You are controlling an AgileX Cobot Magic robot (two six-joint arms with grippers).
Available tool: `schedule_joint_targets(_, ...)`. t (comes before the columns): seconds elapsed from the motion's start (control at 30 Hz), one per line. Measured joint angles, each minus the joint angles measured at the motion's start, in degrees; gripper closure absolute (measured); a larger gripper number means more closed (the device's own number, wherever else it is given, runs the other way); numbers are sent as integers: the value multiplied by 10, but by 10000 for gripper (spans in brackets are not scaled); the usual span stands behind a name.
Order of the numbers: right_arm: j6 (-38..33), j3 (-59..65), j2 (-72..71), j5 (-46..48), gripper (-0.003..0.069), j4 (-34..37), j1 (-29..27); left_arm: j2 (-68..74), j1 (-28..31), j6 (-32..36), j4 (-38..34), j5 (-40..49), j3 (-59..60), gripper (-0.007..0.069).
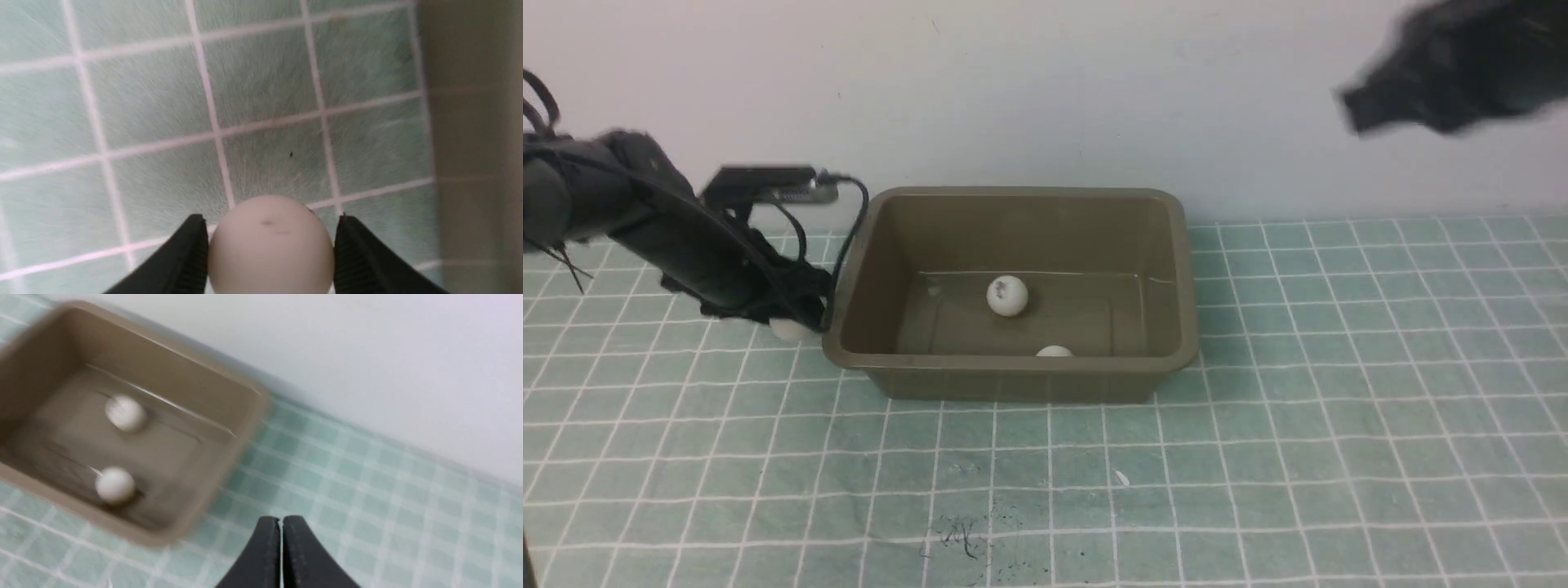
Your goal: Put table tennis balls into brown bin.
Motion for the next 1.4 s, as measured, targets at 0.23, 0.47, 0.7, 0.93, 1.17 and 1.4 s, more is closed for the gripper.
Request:
schedule_joint_targets(0.23,104,294,-265,-99,672,-17,0,-84,-54,40,-39,40,-59,272)
schedule_joint_targets(0.47,168,466,-546,-253,672,-73,0,-37,-142,54,-54,20,-62,190)
schedule_joint_targets(0.7,211,489,-695,-266,672,-175,0,-61,-160,-43,-17,59,-83,176)
schedule_joint_targets(0.93,212,489,-696,-269,672,-209,0,-302,-160,-162,116,101,-29,613)
schedule_joint_targets(1.17,212,489,-696,-269,672,-215,0,-608,-160,-176,127,7,199,629)
schedule_joint_targets(1.4,213,489,-696,-269,672,-216,0,-814,-160,-178,128,-103,412,629)
